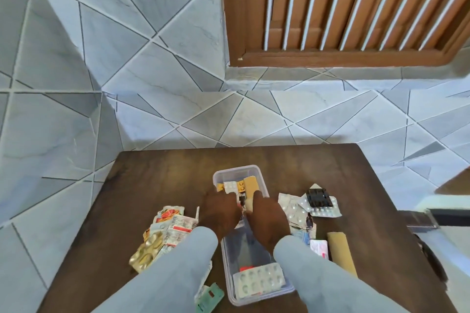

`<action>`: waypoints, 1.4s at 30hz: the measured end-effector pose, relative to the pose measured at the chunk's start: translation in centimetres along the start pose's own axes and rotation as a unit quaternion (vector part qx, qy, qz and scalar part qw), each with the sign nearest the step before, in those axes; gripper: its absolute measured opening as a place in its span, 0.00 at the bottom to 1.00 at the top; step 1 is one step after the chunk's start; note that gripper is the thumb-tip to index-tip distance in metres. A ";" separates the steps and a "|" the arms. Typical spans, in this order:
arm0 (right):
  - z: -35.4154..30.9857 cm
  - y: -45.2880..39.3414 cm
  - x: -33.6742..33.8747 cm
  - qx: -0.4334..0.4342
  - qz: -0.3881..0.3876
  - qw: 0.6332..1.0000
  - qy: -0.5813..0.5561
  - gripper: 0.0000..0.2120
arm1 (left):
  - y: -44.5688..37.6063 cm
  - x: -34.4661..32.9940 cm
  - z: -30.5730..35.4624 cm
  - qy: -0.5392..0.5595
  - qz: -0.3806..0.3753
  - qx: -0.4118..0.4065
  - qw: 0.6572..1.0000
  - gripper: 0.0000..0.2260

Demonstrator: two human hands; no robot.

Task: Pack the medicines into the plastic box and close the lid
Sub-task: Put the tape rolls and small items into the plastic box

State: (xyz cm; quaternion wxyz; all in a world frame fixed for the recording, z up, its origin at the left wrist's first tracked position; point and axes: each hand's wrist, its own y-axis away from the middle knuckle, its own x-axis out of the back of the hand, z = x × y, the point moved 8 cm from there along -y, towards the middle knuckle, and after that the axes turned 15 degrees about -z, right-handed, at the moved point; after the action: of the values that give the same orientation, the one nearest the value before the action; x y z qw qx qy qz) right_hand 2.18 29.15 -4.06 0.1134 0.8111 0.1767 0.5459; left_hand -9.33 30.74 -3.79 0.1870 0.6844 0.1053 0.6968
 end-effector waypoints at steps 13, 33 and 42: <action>-0.5 -0.8 -1.1 -0.055 -0.048 0.997 -0.033 0.19 | 1.2 -0.1 -0.6 -0.024 -0.037 -0.057 0.997 0.21; -0.7 -0.2 -1.4 -0.011 -0.101 0.992 0.074 0.19 | 3.1 -1.3 -1.5 0.033 -0.046 -0.083 0.995 0.23; 2.8 3.0 4.7 -0.005 0.050 0.995 -0.083 0.11 | 3.6 -0.1 -5.0 0.223 0.057 -0.080 0.970 0.14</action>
State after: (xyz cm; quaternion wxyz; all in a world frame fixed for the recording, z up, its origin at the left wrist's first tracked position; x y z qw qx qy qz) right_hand 6.83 28.35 -0.04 0.1041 0.8608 0.1230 0.4828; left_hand -14.68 27.96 -2.59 0.1724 0.4992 0.0493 0.8478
